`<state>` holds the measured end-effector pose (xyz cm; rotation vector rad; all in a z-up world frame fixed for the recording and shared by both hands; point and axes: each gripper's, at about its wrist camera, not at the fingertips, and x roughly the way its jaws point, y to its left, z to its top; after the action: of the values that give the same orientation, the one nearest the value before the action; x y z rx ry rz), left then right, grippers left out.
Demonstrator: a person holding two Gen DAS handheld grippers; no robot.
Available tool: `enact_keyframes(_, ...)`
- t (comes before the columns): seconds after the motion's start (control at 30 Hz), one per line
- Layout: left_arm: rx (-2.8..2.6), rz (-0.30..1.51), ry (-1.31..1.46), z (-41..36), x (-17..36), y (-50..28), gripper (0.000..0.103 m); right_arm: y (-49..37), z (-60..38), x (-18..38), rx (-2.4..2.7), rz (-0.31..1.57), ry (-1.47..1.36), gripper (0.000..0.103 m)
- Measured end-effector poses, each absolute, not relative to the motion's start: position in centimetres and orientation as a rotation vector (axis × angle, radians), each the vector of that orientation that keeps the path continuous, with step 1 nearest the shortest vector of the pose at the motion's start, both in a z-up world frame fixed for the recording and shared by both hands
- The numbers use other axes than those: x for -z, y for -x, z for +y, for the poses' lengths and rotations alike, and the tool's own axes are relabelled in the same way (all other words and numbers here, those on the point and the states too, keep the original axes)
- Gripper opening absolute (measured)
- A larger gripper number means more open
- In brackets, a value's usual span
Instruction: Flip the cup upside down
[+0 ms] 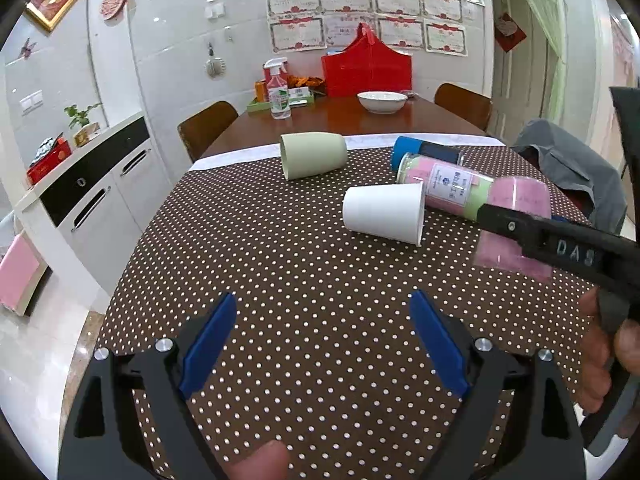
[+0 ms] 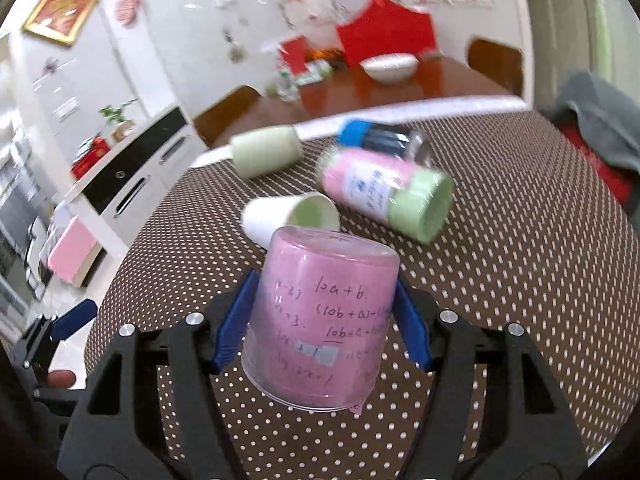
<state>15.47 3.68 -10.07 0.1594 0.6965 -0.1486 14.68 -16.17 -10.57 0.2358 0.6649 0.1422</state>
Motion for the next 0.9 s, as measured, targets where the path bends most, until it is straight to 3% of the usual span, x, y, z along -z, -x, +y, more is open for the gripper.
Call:
enact_keyframes(0.67, 0.061, 0.590, -0.059, 5.0, 11.6, -11.3, 0.087, -11.4, -12.9, 11.5, -0.119, 0.382, 0.041, 0.064)
enact_keyframes(0.9, 0.059, 0.573, -0.040, 5.3, 12.8, -10.4, 0.087, -11.8, -12.0, 12.8, -0.146, 0.429, 0.041, 0.064)
